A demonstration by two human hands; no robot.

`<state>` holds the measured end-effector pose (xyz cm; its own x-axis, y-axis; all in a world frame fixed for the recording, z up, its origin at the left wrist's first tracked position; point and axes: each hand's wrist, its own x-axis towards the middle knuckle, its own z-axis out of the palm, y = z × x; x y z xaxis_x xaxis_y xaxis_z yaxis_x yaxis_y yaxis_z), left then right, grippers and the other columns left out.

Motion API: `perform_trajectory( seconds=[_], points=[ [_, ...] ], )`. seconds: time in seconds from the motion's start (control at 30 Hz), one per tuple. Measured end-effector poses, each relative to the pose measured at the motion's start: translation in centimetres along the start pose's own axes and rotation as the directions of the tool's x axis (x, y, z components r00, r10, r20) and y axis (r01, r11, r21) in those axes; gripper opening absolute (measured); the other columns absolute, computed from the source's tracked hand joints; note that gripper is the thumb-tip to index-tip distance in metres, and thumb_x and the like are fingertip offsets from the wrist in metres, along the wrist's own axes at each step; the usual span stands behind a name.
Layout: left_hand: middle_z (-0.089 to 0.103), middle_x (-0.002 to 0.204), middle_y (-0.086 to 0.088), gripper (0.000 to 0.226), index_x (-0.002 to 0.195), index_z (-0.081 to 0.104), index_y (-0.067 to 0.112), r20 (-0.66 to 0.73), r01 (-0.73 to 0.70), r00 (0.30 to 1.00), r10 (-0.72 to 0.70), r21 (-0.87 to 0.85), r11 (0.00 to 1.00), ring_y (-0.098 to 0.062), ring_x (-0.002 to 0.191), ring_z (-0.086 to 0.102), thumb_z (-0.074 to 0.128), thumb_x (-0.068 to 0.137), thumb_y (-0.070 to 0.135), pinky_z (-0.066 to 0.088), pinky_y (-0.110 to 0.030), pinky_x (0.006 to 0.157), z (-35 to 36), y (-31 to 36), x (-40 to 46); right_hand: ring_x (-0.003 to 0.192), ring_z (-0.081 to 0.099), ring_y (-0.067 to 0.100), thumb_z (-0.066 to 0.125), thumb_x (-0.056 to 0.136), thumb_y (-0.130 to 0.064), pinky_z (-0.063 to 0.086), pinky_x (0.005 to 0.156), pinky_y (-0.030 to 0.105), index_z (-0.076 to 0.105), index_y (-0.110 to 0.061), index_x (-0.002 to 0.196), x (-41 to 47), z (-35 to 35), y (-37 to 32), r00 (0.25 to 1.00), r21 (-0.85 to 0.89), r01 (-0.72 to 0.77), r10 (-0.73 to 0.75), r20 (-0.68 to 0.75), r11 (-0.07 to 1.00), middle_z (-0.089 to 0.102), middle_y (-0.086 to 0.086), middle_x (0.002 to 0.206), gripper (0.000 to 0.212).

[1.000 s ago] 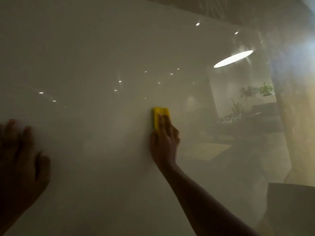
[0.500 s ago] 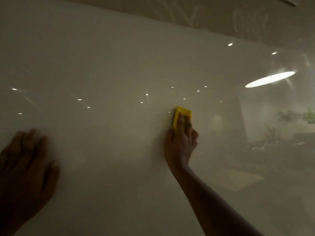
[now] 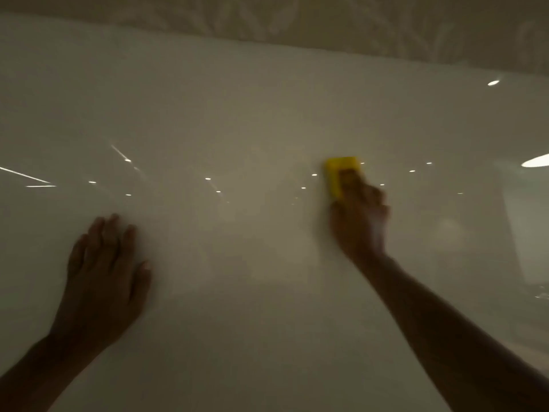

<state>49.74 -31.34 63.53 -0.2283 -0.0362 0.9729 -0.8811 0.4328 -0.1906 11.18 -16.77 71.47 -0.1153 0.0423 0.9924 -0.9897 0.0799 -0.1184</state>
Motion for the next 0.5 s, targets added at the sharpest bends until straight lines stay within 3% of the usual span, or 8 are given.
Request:
perform_trajectory(
  seconds=[0.07,0.1,0.2,0.33,0.43,0.5],
  points=[
    [0.037,0.158,-0.036,0.066,0.146,0.048,-0.011,0.024,-0.005,1.000,0.005,0.019,1.000,-0.055,0.147,0.033,0.037,0.099,0.034,0.030,-0.066,0.116,-1.2,-3.1,-1.2,0.120,0.043,0.045,0.050,0.092,-0.022,0.041,0.091,0.049,0.032,-0.027,0.153,1.6,0.2,-0.2,0.940,-0.002,-0.337,0.336,-0.053,0.942,0.030,0.004,0.159,0.063],
    [0.037,0.158,-0.036,0.066,0.146,0.048,-0.011,0.034,-0.006,0.999,0.004,0.034,0.999,-0.055,0.147,0.034,0.036,0.100,0.034,0.031,-0.065,0.116,-2.1,-5.3,-1.9,0.123,0.040,0.044,0.048,0.092,-0.023,0.038,0.094,0.049,0.029,-0.032,0.153,2.3,0.7,-1.4,0.899,0.014,-0.433,0.433,-0.069,0.901,0.024,0.000,0.162,0.064],
    [0.038,0.157,-0.037,0.065,0.145,0.049,-0.012,0.053,0.011,0.998,-0.013,0.044,0.999,-0.056,0.146,0.035,0.035,0.101,0.033,0.031,-0.065,0.116,-3.4,-9.2,-3.2,0.125,0.037,0.044,0.044,0.091,-0.023,0.033,0.098,0.050,0.029,-0.037,0.151,4.1,1.7,-4.5,0.848,0.034,-0.523,0.524,-0.083,0.852,0.019,-0.003,0.163,0.063],
    [0.040,0.155,-0.039,0.064,0.143,0.050,-0.014,0.071,0.071,0.995,-0.073,0.036,0.997,-0.057,0.145,0.038,0.036,0.100,0.031,0.035,-0.067,0.115,-4.5,-13.7,-4.7,0.124,0.038,0.043,0.045,0.093,-0.020,0.034,0.096,0.049,0.031,-0.031,0.152,5.3,3.7,-14.0,0.938,-0.002,-0.344,0.343,-0.039,0.939,0.020,0.001,0.163,0.062],
    [0.040,0.156,-0.038,0.064,0.144,0.049,-0.014,0.063,0.076,0.995,-0.076,0.012,0.997,-0.057,0.144,0.039,0.036,0.100,0.031,0.035,-0.067,0.115,-4.6,-15.5,-5.4,0.120,0.041,0.040,0.047,0.091,-0.019,0.038,0.091,0.047,0.029,-0.034,0.153,4.3,4.8,-23.1,1.000,-0.041,0.000,0.002,0.027,0.999,0.019,0.000,0.164,0.066],
    [0.040,0.157,-0.038,0.065,0.146,0.047,-0.014,0.062,0.077,0.995,-0.076,-0.007,0.997,-0.056,0.145,0.039,0.036,0.100,0.031,0.034,-0.067,0.117,-4.6,-16.0,-5.5,0.117,0.042,0.037,0.045,0.089,-0.019,0.038,0.086,0.043,0.027,-0.036,0.153,2.1,5.5,-28.3,0.955,-0.027,0.284,-0.280,0.100,0.958,0.016,-0.004,0.165,0.069]
  ],
)
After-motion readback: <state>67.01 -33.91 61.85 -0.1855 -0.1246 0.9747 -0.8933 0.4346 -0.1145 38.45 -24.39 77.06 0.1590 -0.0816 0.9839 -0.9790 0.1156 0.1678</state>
